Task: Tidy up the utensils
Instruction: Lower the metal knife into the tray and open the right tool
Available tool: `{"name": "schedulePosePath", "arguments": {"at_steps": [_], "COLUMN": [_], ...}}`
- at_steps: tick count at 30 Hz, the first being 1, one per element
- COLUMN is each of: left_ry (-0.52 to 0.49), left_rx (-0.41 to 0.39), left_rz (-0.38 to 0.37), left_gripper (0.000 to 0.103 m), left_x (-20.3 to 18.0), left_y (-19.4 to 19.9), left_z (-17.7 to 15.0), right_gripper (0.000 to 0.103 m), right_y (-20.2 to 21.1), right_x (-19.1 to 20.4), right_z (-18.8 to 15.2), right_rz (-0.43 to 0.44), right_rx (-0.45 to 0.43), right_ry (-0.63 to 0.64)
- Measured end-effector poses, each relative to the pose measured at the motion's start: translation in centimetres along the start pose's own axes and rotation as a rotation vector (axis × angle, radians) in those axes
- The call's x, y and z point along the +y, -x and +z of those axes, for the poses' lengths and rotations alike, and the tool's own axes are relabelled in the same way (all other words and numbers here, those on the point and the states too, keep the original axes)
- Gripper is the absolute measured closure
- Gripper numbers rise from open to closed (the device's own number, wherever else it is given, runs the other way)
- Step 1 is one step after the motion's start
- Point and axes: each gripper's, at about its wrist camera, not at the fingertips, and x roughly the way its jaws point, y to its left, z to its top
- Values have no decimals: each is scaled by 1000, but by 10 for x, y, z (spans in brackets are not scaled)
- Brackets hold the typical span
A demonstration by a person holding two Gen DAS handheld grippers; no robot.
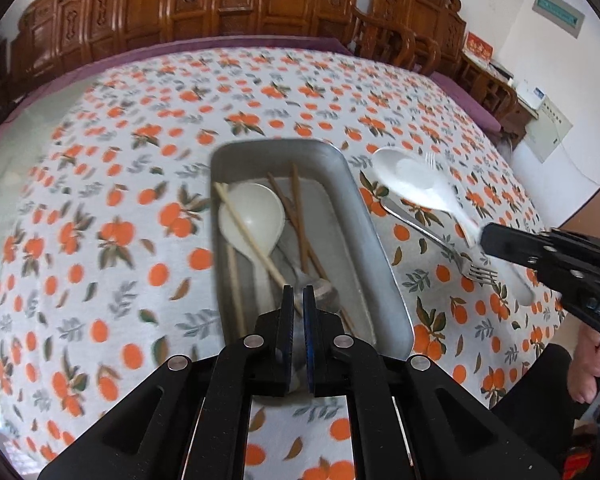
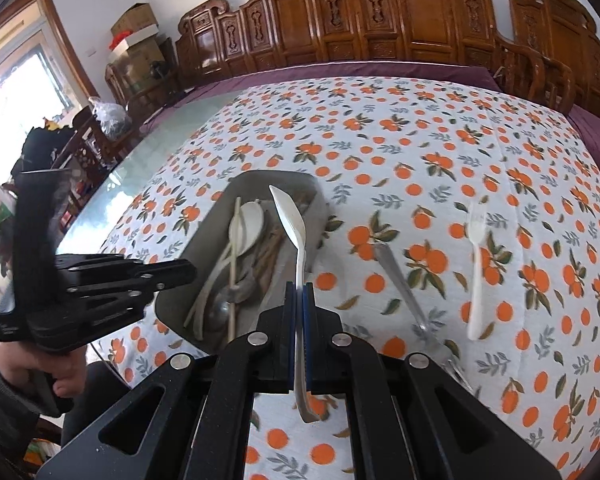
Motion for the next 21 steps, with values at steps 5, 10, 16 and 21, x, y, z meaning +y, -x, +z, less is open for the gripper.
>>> {"name": "schedulePosePath", "arguments": {"at_steps": [5, 10, 16, 21], "left_ry": [7, 40, 52, 63], "left_rx": [-37, -63, -74, -80], "left_rz": [15, 23, 44, 54], "left_gripper": [100, 100, 100, 100], "left_x": [14, 32, 44, 53], "left_y": [23, 40, 49, 53], "left_z": [-4, -6, -8, -8], "right_gripper": [99, 99, 99, 99], "right_y": [-13, -30, -52, -71], "right_x": [24, 41, 43, 42], "right_z": [12, 23, 29, 31], "right_rz": [18, 20, 26, 35], "right_rx": [10, 22, 32, 61], "right_ry": [24, 31, -26, -62]}}
